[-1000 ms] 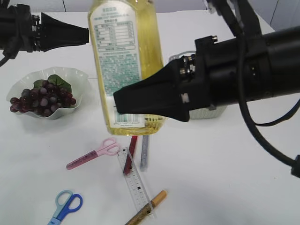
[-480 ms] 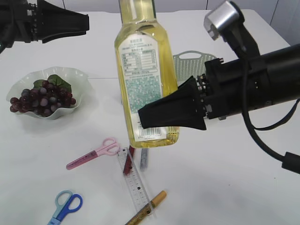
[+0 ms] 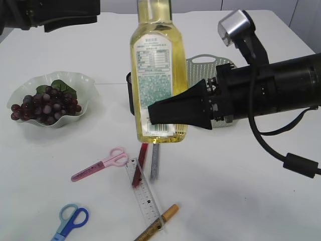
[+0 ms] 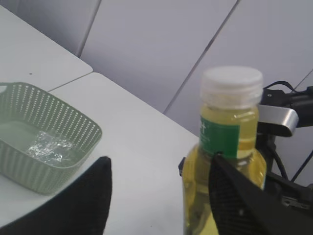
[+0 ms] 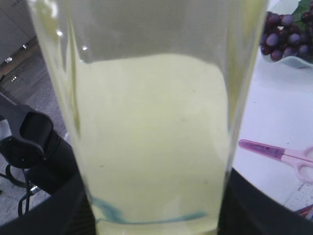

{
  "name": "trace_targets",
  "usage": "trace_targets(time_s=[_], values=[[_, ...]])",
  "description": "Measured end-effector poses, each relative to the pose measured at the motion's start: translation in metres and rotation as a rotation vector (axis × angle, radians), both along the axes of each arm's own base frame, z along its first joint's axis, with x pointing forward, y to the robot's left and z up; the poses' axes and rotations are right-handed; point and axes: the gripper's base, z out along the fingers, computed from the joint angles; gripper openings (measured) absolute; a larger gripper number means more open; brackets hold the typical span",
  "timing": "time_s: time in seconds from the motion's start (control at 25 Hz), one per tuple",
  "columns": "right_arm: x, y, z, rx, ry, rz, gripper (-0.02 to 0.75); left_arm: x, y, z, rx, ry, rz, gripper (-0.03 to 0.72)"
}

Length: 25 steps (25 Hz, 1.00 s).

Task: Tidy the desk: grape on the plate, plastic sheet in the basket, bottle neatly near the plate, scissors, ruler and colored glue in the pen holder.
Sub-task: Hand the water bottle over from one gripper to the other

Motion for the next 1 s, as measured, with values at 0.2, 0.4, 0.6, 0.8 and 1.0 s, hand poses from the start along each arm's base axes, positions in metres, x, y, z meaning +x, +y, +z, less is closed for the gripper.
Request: trace_targets(time_s=[0.2,0.4,0.6,0.8,1.0], values=[[0.007,-0.008,0.003,0.024,0.000,-0.050,0.405,-0.006,-0.018,0.001,-0.010,0.004,-0.053,0.463],[0.007,-0.009,0.003,0.026,-0.003,-0.056,0.405,-0.010,-0.031,0.005,-0.054,0.005,-0.077,0.463],[0.007,-0.009,0.003,0.026,-0.003,-0.056,0.405,-0.015,-0.047,0.009,-0.098,0.001,-0.112,0.461],[0.007,-0.009,0.003,0.026,-0.003,-0.056,0.405,-0.018,-0.055,0.012,-0.130,-0.014,-0.129,0.459],[0.007,-0.009,0.003,0.026,-0.003,-0.056,0.405,-0.020,-0.060,0.014,-0.155,-0.026,-0.136,0.459]])
